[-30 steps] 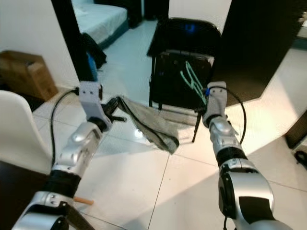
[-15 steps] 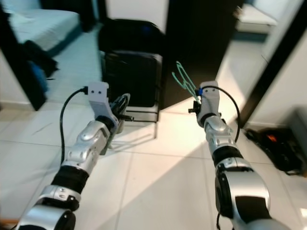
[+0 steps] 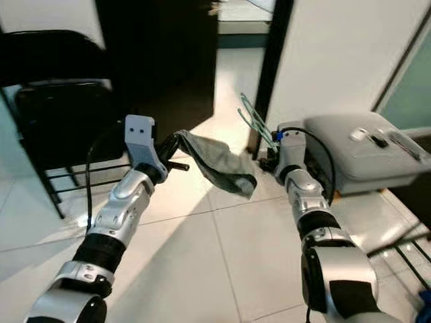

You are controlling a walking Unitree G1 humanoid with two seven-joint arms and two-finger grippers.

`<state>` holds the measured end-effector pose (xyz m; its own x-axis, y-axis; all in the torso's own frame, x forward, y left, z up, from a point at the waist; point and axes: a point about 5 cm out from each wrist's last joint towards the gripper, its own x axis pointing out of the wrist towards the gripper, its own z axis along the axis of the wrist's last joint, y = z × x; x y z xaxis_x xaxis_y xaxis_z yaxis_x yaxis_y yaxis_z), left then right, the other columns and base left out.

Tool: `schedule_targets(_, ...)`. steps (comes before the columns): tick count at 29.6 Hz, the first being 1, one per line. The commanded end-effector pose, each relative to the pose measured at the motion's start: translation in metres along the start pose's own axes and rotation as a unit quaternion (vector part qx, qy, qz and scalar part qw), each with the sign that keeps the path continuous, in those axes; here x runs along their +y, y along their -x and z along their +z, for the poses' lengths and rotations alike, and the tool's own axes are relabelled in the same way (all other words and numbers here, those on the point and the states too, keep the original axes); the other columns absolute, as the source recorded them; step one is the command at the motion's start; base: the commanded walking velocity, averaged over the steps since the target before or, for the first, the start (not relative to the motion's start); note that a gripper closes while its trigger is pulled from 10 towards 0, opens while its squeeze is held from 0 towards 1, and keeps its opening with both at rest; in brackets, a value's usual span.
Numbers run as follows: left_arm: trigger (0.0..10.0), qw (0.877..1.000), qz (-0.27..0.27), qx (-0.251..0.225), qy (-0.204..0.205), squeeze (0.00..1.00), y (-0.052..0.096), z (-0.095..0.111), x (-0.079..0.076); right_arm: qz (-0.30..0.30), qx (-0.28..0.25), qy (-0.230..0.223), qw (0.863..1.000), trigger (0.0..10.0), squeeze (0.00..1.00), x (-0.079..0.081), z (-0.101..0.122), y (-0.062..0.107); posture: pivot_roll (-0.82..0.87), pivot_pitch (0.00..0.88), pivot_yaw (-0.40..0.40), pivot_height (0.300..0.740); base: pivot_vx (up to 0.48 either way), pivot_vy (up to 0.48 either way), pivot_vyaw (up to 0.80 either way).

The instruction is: Hang hanger

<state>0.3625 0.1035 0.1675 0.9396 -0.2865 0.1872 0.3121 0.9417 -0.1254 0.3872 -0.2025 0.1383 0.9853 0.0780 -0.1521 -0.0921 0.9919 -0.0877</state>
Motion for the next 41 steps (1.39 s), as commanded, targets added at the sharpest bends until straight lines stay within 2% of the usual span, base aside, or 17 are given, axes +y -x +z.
schedule_targets(1,10.0,1.0,0.002,0.01,-0.006,0.0,0.0,-0.003,0.001,0.002,-0.011,-0.011,1.0,10.0,0.0,0.002,0.004,-0.001,-0.03,0.0,-0.053,0.74,0.0,0.0,-0.78)
schedule_targets(9,10.0,1.0,0.017,0.011,-0.01,0.0,0.0,-0.003,0.005,0.016,-0.012,-0.018,1.0,10.0,0.0,0.004,0.003,-0.001,-0.03,0.0,-0.051,0.74,0.0,0.0,-0.78)
schedule_targets(13,10.0,0.999,0.018,0.006,-0.041,0.0,0.002,0.002,0.011,0.054,-0.024,-0.055,0.997,10.0,0.0,0.01,0.003,0.0,-0.04,0.0,-0.046,0.74,0.0,0.0,-0.78)
schedule_targets(18,10.0,0.997,0.016,0.0,-0.078,0.0,0.004,0.008,0.017,0.07,-0.03,-0.075,0.994,10.0,0.0,0.011,0.004,0.0,-0.04,0.0,-0.041,0.74,0.0,0.0,-0.79)
schedule_targets(19,10.0,0.995,0.019,-0.005,-0.098,0.0,0.004,0.014,0.024,0.079,-0.034,-0.086,0.993,10.0,0.0,0.011,0.003,0.001,-0.04,0.0,-0.034,0.74,0.0,0.0,-0.79)
schedule_targets(20,10.0,0.995,0.019,-0.005,-0.098,0.0,0.004,0.014,0.024,0.079,-0.034,-0.086,0.993,10.0,0.0,0.011,0.003,0.001,-0.04,0.0,-0.034,0.74,0.0,0.0,-0.79)
schedule_targets(22,10.0,0.991,0.026,-0.023,-0.131,0.0,0.003,0.032,0.038,0.092,-0.039,-0.096,0.99,10.0,0.0,0.011,0.002,0.003,-0.04,0.0,-0.029,0.74,0.0,0.0,-0.79)
schedule_targets(23,10.0,0.991,0.026,-0.023,-0.131,0.0,0.003,0.032,0.038,0.092,-0.039,-0.096,0.99,10.0,0.0,0.011,0.002,0.003,-0.04,0.0,-0.029,0.74,0.0,0.0,-0.79)
schedule_targets(26,10.0,0.985,0.041,-0.037,-0.165,0.0,0.001,0.055,0.052,0.107,-0.043,-0.091,0.989,10.0,0.0,0.014,0.002,0.004,-0.04,0.0,-0.025,0.74,0.0,0.0,-0.79)
schedule_targets(31,10.0,0.983,0.037,-0.037,-0.176,0.0,0.0,0.06,0.052,0.126,-0.051,-0.088,0.987,10.0,0.0,0.017,0.003,0.004,-0.04,0.0,-0.023,0.74,0.0,0.0,-0.32)
schedule_targets(35,10.0,0.98,0.043,-0.029,-0.191,0.0,0.002,0.059,0.053,0.177,-0.06,-0.081,0.979,10.0,0.0,0.025,0.006,0.006,-0.05,0.0,-0.019,0.74,0.0,-0.201,0.0)
schedule_targets(36,10.0,0.978,0.047,-0.023,-0.2,0.0,0.003,0.059,0.054,0.21,-0.064,-0.074,0.973,10.0,0.0,0.029,0.007,0.008,-0.04,0.0,-0.02,0.74,0.0,-0.454,0.0)
schedule_targets(37,10.0,0.978,0.047,-0.023,-0.2,0.0,0.003,0.059,0.054,0.21,-0.064,-0.074,0.973,10.0,0.0,0.029,0.007,0.008,-0.04,0.0,-0.02,0.74,0.0,-0.454,0.0)
schedule_targets(38,10.0,0.975,0.06,-0.016,-0.214,0.0,0.004,0.061,0.059,0.251,-0.067,-0.066,0.963,10.0,0.0,0.034,0.008,0.012,-0.05,0.0,-0.021,0.74,0.0,-0.45,0.0)
schedule_targets(39,10.0,0.975,0.06,-0.016,-0.214,0.0,0.004,0.061,0.059,0.251,-0.067,-0.066,0.963,10.0,0.0,0.034,0.008,0.012,-0.05,0.0,-0.021,0.74,0.0,-0.45,0.0)
schedule_targets(40,10.0,0.97,0.079,-0.011,-0.228,0.0,0.006,0.064,0.067,0.292,-0.073,-0.063,0.952,10.0,0.0,0.036,0.01,0.019,-0.05,0.0,-0.021,0.74,0.0,-0.454,0.0)
schedule_targets(41,10.0,0.97,0.079,-0.011,-0.228,0.0,0.006,0.064,0.067,0.292,-0.073,-0.063,0.952,10.0,0.0,0.036,0.01,0.019,-0.05,0.0,-0.021,0.74,0.0,-0.454,0.0)
